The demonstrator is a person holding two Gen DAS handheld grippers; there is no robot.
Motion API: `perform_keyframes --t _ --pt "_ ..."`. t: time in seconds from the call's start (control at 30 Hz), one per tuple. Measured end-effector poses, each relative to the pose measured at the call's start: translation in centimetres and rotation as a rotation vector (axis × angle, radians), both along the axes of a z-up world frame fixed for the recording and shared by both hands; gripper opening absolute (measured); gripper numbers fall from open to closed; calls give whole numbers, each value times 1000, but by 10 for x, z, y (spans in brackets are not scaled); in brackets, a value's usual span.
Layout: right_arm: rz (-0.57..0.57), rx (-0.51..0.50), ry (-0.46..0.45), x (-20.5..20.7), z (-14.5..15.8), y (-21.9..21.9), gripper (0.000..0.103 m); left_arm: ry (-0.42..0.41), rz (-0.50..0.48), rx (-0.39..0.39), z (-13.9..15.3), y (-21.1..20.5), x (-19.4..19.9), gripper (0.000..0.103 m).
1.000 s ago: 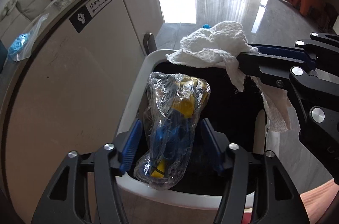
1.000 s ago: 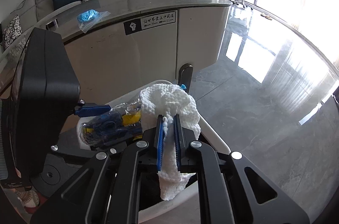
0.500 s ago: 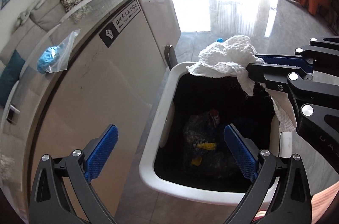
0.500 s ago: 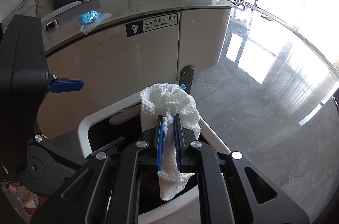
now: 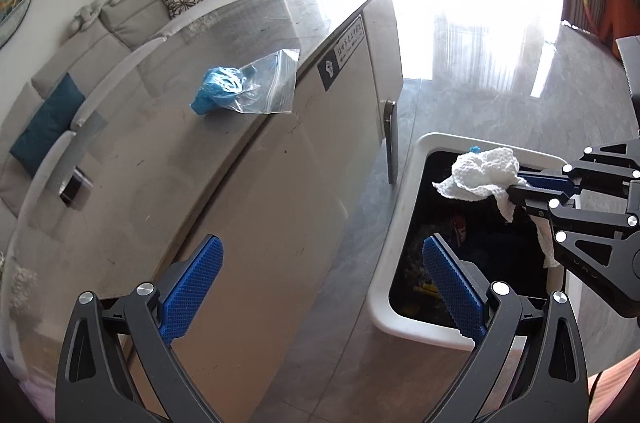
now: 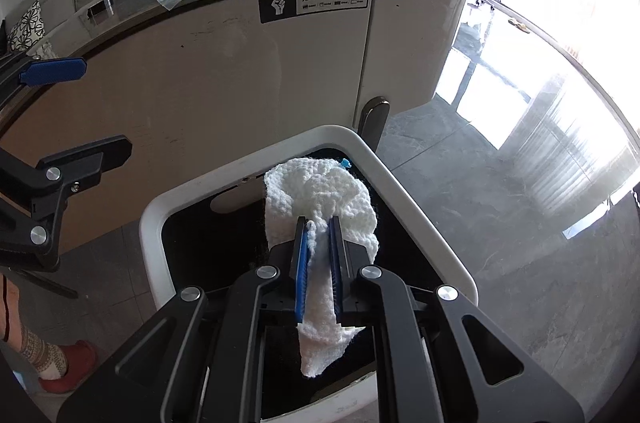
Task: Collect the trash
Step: 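Open the left gripper to drop the clear bag while the right drops the white cloth, then move both open tools back over the counter toward the tape roll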
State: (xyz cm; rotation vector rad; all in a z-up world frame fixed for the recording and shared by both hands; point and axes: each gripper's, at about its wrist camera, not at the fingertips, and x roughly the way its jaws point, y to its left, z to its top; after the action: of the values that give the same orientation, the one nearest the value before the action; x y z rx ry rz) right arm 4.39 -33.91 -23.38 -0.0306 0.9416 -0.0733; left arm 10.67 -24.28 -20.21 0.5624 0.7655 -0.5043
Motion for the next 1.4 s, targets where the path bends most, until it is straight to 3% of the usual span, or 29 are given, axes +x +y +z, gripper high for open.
perform_keyframes --t 0.17,0.2,0.23,0.3,0.6,0.97,1.4 --pt "25 -4 39 1 -8 5 14 -9 3 -19 5 4 -1 99" --pt "39 10 61 3 -12 7 36 -10 4 -22 8 8 -3 99" --pt "48 18 73 3 -15 8 72 -8 6 -25 10 10 -4 99" --pt "41 -37 52 0 -17 13 95 -5 9 -30 12 11 -4 99" --pt "44 -70 -8 -4 -1 17 98 -19 28 -50 20 18 -2 99" --pt "47 -55 -184 -3 57 28 98 -50 79 -102 47 41 1 99" --pt "87 -27 -459 -4 145 66 98 -139 201 -199 111 110 21 99"
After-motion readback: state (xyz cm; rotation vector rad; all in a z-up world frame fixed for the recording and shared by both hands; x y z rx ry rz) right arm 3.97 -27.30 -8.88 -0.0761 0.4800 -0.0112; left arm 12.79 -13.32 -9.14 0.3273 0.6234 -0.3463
